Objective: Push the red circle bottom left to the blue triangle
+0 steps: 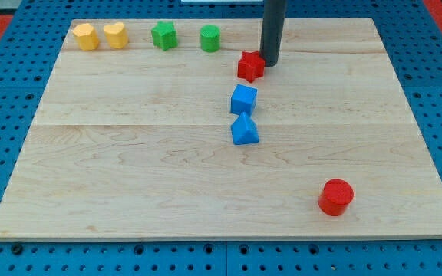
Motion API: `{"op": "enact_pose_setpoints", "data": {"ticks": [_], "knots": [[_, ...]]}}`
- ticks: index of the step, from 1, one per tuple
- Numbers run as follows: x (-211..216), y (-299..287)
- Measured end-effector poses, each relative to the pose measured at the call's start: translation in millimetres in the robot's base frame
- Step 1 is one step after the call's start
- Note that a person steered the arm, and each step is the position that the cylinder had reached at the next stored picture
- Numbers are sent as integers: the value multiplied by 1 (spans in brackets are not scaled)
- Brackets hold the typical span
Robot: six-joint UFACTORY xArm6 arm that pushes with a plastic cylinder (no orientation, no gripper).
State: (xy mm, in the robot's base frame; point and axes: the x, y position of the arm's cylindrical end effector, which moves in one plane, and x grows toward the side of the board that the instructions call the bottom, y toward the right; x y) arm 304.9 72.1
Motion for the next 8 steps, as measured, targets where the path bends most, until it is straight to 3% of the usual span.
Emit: {"op": "enact_pose_setpoints", "data": {"ticks": [1, 2, 3, 4, 5, 6, 7, 8], "knots": [[0, 0], [15, 65], [103, 161], [205, 163], [218, 115], [258, 113], [272, 107], [272, 58]]}}
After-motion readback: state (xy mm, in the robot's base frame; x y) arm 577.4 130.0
